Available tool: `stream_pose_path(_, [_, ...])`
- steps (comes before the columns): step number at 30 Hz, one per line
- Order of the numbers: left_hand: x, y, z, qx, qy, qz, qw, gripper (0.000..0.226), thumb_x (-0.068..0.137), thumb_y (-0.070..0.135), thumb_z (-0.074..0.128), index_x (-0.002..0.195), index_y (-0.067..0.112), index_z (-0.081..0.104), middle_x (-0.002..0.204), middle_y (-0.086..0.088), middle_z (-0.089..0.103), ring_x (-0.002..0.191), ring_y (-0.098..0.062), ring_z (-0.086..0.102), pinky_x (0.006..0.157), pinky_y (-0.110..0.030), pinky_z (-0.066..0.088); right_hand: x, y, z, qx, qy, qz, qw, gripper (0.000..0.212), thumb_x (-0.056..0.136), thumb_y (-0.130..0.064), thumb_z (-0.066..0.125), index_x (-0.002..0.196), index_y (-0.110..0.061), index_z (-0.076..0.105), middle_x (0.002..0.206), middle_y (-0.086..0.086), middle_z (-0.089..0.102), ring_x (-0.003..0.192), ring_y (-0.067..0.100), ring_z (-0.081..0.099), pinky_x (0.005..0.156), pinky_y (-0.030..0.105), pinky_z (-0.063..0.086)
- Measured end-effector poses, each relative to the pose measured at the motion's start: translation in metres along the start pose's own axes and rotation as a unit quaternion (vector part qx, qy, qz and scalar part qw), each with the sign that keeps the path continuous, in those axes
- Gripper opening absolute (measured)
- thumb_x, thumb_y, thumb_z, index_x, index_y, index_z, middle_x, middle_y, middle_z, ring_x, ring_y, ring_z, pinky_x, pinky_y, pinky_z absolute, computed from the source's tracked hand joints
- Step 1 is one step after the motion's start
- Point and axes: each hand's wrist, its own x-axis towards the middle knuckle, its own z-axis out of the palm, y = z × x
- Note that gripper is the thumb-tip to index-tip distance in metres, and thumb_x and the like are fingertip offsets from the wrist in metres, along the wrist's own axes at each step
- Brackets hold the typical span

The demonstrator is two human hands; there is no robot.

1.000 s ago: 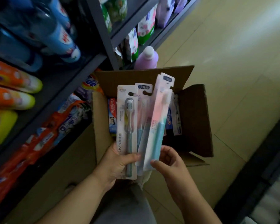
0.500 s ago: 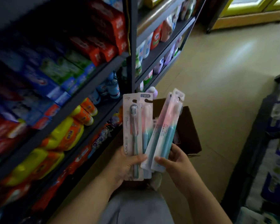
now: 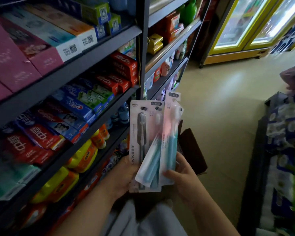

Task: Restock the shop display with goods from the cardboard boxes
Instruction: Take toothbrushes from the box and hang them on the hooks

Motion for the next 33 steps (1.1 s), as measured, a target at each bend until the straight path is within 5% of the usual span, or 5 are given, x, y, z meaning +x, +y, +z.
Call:
stream_pose_path(5, [0.003,0.004,0.019,0.025,0.033,0.024,0.999,0.038,0.085,-0.003,0.058,0.091,0.030,0.078,0.103,-0.010,0.073,0.096,-0.025,0.070,0.078,-0.037,0.058,-0.002,-0.008,-0.013,-0.049,0.023,-0.012,0.998,0.063,0.077,0.011,0.065,0.130,-0.021,0.052,0.108,0.003,0.071,0.106,0.024,0.066,0.092,0.046,0.053])
stream_pose_path(11, [0.027,-0.004,0.035,0.018,0.051,0.001,0.999,0.023,0.086,0.015,0.063,0.108,0.014,0.070,0.107,-0.013,0.070,0.097,-0.026,0.064,0.083,-0.034,0.053,0.006,-0.029,-0.046,-0.094,0.022,-0.017,0.995,0.059,0.082,0.017,0.058,0.121,-0.026,0.056,0.104,-0.004,0.073,0.102,0.016,0.068,0.090,0.039,0.055])
stream_pose_path(26, [0.120,-0.044,0.086,-0.004,0.081,-0.054,0.995,0.027,0.098,-0.002,0.041,0.092,0.012,0.063,0.075,0.002,0.071,0.060,-0.001,0.067,0.055,-0.015,0.052,0.077,-0.059,-0.146,-0.235,-0.016,0.045,0.971,0.065,0.085,0.005,0.060,0.128,-0.042,0.045,0.125,-0.001,0.057,0.111,0.014,0.061,0.091,0.040,0.055])
stream_pose_path(30, [0.136,-0.070,0.083,0.004,0.116,-0.045,0.992,0.019,0.083,0.005,0.062,0.086,0.022,0.070,0.073,0.008,0.074,0.069,-0.002,0.069,0.063,-0.016,0.055,0.090,-0.033,-0.158,-0.244,-0.009,0.071,0.967,0.094,0.086,0.006,0.057,0.134,-0.064,0.017,0.138,-0.013,0.039,0.127,0.014,0.046,0.099,0.048,0.050])
stream_pose_path(33, [0.147,-0.087,0.069,0.018,0.122,-0.066,0.990,0.022,0.079,0.007,0.067,0.099,0.017,0.068,0.090,-0.001,0.075,0.085,-0.015,0.071,0.071,-0.026,0.058,0.099,-0.011,-0.166,-0.229,-0.030,0.080,0.970,0.094,0.084,0.007,0.056,0.119,-0.075,0.026,0.140,-0.018,0.034,0.132,0.013,0.041,0.102,0.047,0.048])
